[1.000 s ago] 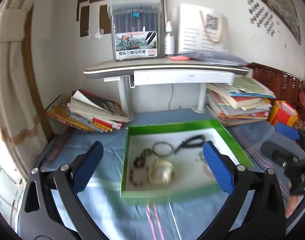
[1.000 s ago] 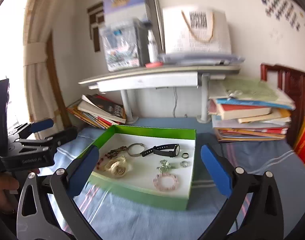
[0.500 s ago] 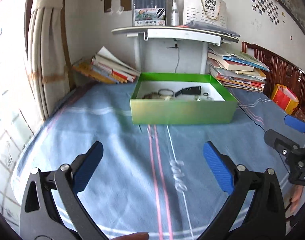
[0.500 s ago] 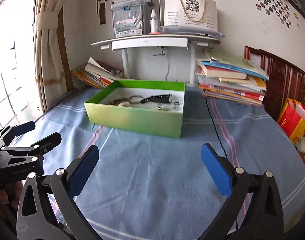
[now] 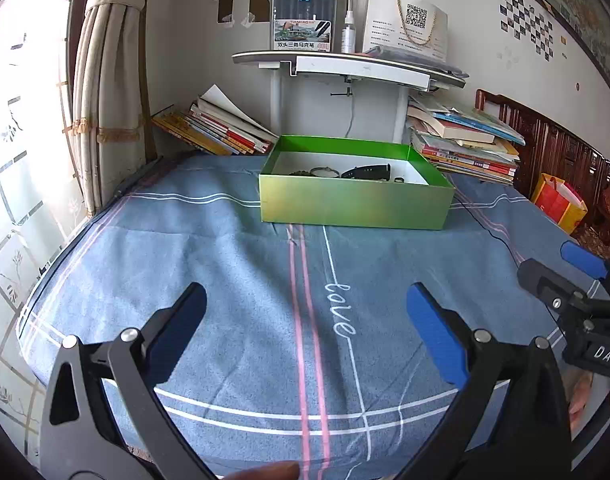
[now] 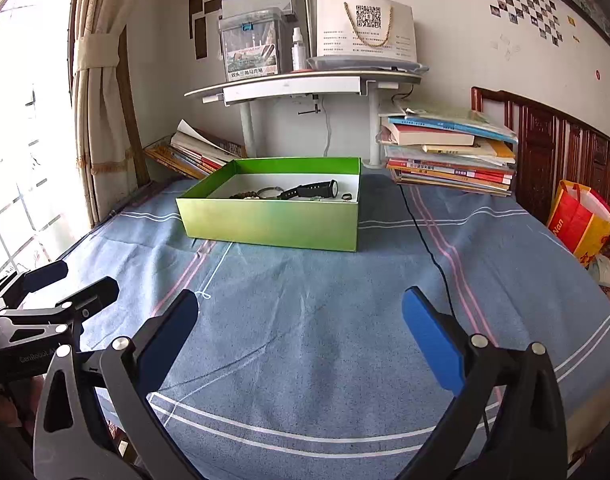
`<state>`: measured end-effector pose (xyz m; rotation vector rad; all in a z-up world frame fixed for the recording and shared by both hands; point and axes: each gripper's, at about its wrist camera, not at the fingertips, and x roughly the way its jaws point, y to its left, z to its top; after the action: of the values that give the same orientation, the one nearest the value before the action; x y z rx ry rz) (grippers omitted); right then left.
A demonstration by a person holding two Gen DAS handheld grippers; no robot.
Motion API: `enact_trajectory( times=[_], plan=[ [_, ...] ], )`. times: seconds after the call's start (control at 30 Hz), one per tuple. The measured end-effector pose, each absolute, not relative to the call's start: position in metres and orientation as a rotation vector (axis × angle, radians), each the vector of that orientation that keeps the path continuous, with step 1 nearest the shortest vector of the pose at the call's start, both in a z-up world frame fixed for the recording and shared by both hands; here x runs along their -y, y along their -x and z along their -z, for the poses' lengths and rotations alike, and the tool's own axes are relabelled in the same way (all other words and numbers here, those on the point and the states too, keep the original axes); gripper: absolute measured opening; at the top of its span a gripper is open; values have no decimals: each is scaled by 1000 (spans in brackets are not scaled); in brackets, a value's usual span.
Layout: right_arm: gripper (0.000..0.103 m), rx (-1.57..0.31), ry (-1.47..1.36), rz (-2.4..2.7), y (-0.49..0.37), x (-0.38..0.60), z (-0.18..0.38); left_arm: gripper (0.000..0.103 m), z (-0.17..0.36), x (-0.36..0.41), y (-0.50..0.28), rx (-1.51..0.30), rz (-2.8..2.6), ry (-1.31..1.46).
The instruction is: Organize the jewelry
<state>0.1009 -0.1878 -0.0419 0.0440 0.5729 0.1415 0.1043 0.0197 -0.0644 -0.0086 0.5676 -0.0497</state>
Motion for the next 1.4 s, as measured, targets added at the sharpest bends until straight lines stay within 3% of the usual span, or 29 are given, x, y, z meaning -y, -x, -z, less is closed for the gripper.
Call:
enact_trajectory(
  times=[1.4],
  plan=[
    [100, -590, -38, -127, -101, 190, 51, 99, 64, -15, -102, -570, 64, 8]
  ],
)
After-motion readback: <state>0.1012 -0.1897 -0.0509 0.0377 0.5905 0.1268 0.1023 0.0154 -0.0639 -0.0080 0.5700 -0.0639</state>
